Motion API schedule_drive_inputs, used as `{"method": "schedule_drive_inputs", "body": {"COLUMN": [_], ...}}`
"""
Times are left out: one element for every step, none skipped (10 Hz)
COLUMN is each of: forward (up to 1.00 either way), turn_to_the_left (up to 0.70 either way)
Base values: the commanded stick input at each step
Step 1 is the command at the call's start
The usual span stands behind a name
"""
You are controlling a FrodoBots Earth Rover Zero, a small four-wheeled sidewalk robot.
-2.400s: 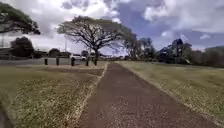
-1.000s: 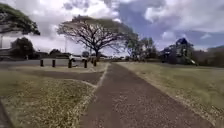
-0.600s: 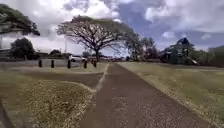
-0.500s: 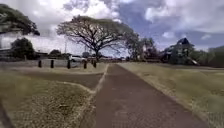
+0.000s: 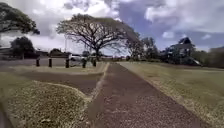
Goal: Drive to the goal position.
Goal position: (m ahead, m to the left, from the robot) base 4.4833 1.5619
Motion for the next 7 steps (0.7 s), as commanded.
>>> {"method": "schedule_drive_inputs", "body": {"forward": [0.68, 0.68, 0.68, 0.68, 0.68, 0.68, 0.68], "turn_to_the_left": [0.13, 0.15, 0.17, 0.29, 0.34, 0.34, 0.34]}}
